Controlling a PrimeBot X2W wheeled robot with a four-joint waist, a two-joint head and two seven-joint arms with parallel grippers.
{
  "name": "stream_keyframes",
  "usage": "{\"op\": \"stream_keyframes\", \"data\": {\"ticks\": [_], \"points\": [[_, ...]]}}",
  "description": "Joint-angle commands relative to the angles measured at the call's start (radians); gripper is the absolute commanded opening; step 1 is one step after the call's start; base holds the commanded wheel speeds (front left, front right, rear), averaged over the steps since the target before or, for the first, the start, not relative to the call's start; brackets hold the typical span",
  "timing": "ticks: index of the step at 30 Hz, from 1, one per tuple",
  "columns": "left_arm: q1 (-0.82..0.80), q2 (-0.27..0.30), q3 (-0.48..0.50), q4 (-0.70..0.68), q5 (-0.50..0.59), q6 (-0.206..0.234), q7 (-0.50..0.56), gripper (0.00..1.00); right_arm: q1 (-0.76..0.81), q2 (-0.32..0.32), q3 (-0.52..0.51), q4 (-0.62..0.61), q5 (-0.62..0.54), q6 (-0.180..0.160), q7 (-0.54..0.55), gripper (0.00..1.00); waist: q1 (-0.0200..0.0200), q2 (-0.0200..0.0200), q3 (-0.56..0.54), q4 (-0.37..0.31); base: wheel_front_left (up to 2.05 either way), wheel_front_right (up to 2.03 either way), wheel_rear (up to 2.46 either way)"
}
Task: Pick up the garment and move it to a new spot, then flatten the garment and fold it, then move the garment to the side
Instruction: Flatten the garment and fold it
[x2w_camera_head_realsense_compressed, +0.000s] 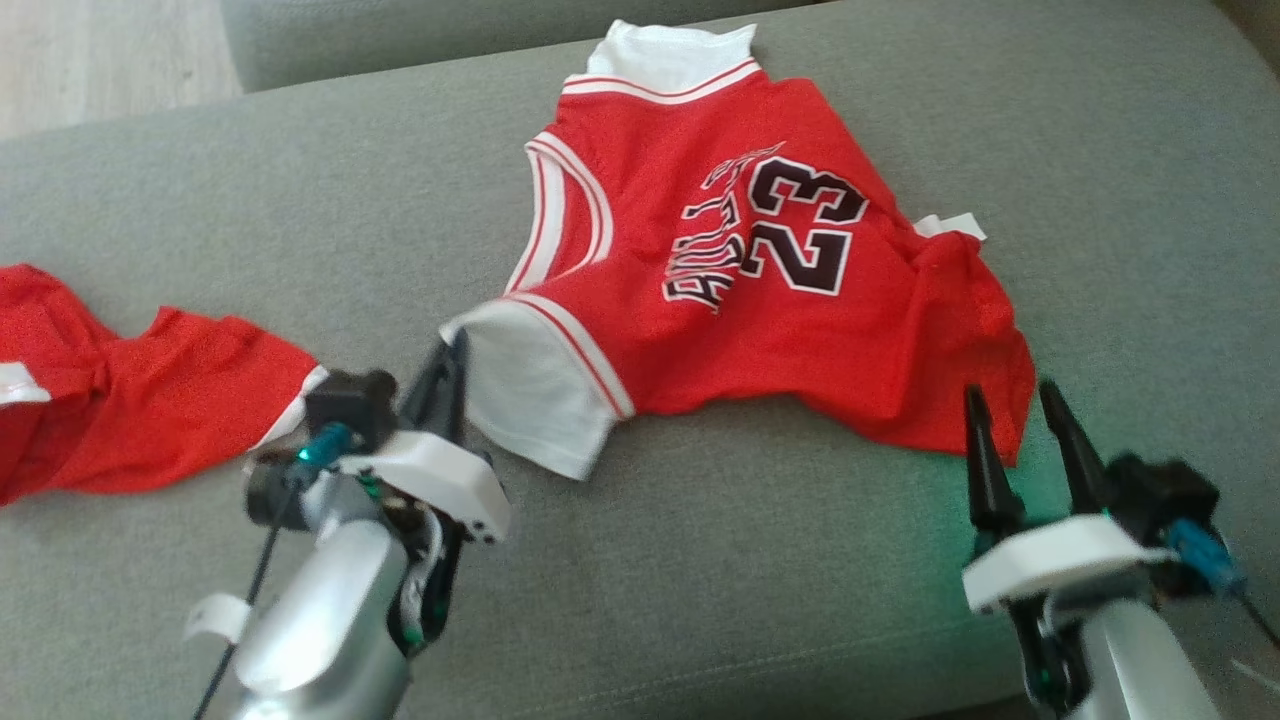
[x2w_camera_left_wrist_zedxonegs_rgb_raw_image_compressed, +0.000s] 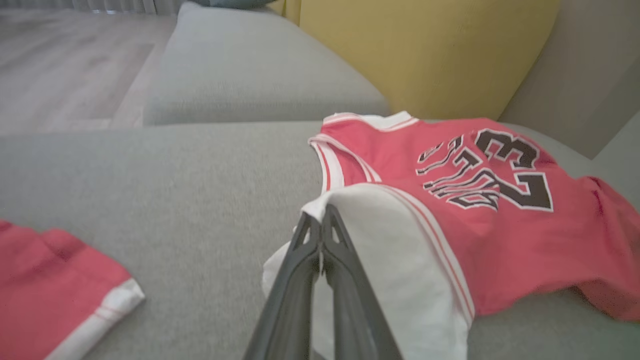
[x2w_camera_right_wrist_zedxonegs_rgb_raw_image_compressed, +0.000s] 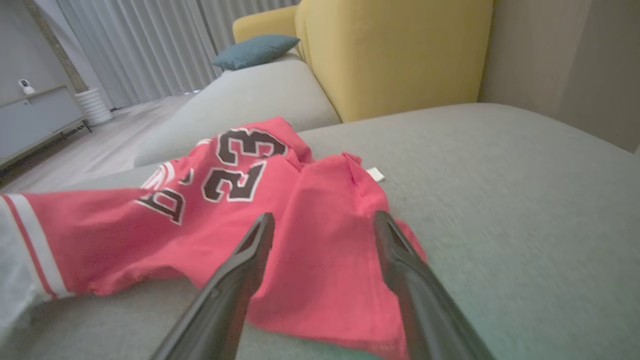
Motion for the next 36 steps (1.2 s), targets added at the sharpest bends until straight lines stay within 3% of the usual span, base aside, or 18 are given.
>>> {"op": "stream_keyframes", "data": {"ticks": [1, 9, 20, 36], "points": [[-0.027, 0.033, 0.056, -0.074, 0.026, 0.026, -0.016, 0.00, 0.021, -0.003, 0.006, -0.011, -0.006, 0.007, 0.010, 1.00, 0.0000, 0.0000, -0.006, -0.011, 0.00, 0.00, 0.00], [0.027, 0.051, 0.118, -0.223, 0.091, 0.079, -0.021, 0.00, 0.062, -0.003, -0.021, 0.044, 0.040, 0.007, 0.060, 1.00, 0.0000, 0.0000, 0.004, -0.036, 0.00, 0.00, 0.00], [0.060, 0.042, 0.131, -0.235, 0.122, 0.058, -0.021, 0.00, -0.028, -0.003, -0.005, 0.173, 0.157, 0.007, 0.047, 1.00, 0.0000, 0.0000, 0.005, -0.037, 0.00, 0.00, 0.00], [0.047, 0.026, 0.130, -0.212, 0.142, 0.035, -0.021, 0.00, -0.156, -0.003, 0.018, 0.365, 0.170, 0.007, -0.012, 1.00, 0.0000, 0.0000, 0.039, -0.004, 0.00, 0.00, 0.00]]}}
